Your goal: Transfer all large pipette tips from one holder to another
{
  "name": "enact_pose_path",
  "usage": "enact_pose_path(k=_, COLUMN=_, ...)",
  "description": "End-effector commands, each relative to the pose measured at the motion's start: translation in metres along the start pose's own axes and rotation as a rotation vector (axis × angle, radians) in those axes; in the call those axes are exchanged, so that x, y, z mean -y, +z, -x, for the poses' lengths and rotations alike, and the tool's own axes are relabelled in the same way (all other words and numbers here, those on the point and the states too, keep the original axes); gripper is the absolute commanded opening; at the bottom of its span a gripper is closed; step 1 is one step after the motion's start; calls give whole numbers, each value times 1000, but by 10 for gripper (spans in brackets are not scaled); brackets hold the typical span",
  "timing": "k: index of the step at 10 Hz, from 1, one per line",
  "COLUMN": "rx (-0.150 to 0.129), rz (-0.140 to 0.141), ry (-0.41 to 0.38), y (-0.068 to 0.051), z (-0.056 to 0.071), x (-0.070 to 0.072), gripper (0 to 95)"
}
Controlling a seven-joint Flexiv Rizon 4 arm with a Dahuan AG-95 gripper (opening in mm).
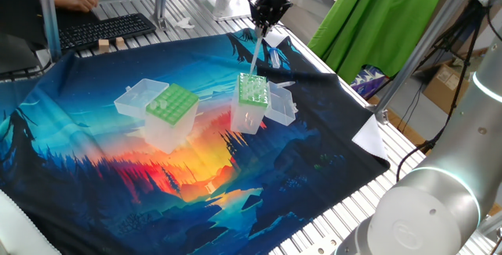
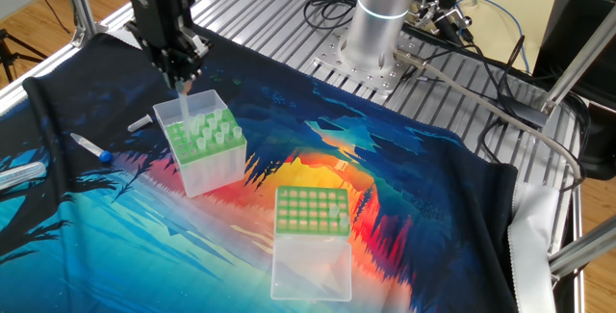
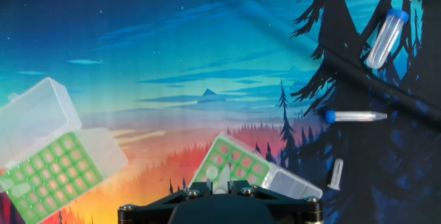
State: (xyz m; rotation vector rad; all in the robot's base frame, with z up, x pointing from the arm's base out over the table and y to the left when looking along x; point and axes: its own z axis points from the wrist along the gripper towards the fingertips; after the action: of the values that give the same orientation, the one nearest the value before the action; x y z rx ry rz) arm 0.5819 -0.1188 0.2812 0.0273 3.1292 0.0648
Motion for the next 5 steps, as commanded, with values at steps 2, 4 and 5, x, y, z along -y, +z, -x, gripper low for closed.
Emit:
enact_pose_path(k=2, rx=2, rz=8, ry=0, y=5, z=2, x=2, gripper=0)
enact_pose_path(k=4, rx=7, rz=10, ry=0, y=9, z=2, x=3, gripper=0)
enact_pose_path(k=5, rx=9, rz=14, ry=1, y=11, z=2, x=5, gripper=0)
